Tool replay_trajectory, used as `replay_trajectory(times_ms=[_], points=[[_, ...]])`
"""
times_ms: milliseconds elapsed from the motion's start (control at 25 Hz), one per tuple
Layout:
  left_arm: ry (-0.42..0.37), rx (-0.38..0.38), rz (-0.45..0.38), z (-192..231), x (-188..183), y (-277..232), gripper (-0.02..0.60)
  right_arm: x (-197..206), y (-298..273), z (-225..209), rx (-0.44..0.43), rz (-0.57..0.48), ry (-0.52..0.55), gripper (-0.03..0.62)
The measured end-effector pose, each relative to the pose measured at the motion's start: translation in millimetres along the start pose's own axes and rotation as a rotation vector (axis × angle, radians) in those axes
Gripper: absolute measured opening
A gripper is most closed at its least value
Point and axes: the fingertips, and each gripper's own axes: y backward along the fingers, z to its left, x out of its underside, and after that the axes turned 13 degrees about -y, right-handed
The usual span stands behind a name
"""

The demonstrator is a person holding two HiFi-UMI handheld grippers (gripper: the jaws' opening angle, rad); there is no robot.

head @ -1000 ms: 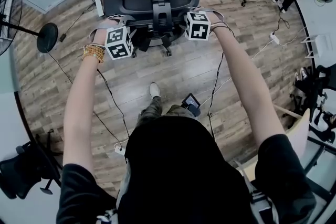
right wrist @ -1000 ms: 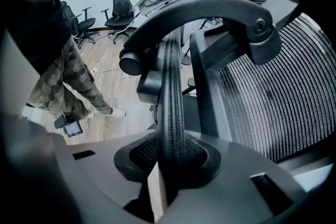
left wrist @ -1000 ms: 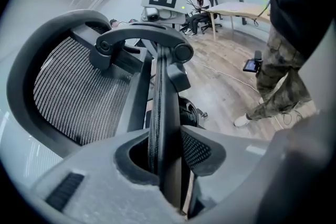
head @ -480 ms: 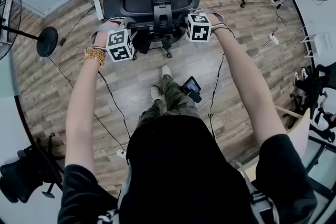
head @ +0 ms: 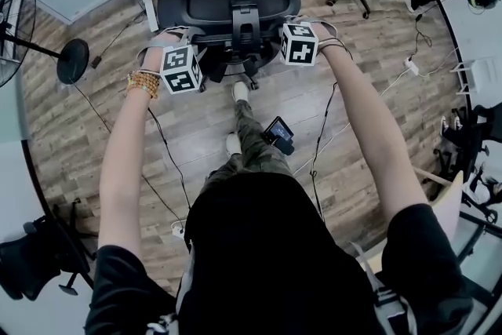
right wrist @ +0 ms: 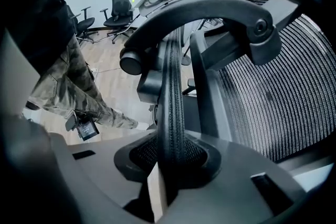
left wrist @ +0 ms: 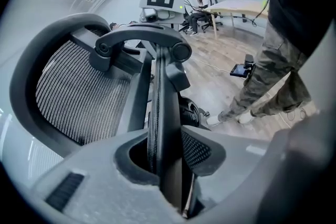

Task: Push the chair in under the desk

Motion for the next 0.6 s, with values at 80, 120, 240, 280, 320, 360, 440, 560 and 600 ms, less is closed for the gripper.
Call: replay_trajectory(times_ms=[80,120,240,280,320,360,440,560,600], points=[[-0.002,-0.009,0.001,3,4,-2,0.124,-1,-2,-5,0.004,0.002,0.002,0.084],[-0.002,-0.012,0.003,5,7,-3,0.124,-3,-4,-7,0.005,0.003,0.002,0.084],[0.006,-0.006,0.004,12,18,-8,0.124,-9,-10,-18,0.001,0.006,0.000,0.084],[0.010,0.000,0.002,15,23,-10,0.124,-12,-13,-23,-0.002,0.008,0.000,0.084],[0.014,0.006,0.002,18,27,-11,0.124,-14,-15,-28,-0.004,0.009,0.000,0.084],[0.017,0.010,0.001,21,31,-12,0.124,-16,-17,-32,-0.005,0.009,0.001,0.084],[0.019,0.013,0.002,23,33,-13,0.124,-17,-18,-35,-0.008,0.009,0.002,0.084],[0.014,0.000,0.007,24,33,-13,0.124,-18,-18,-36,-0.011,0.006,0.005,0.084],[0.013,-0.002,0.008,25,34,-13,0.124,-18,-18,-37,-0.011,0.005,0.007,0.084]])
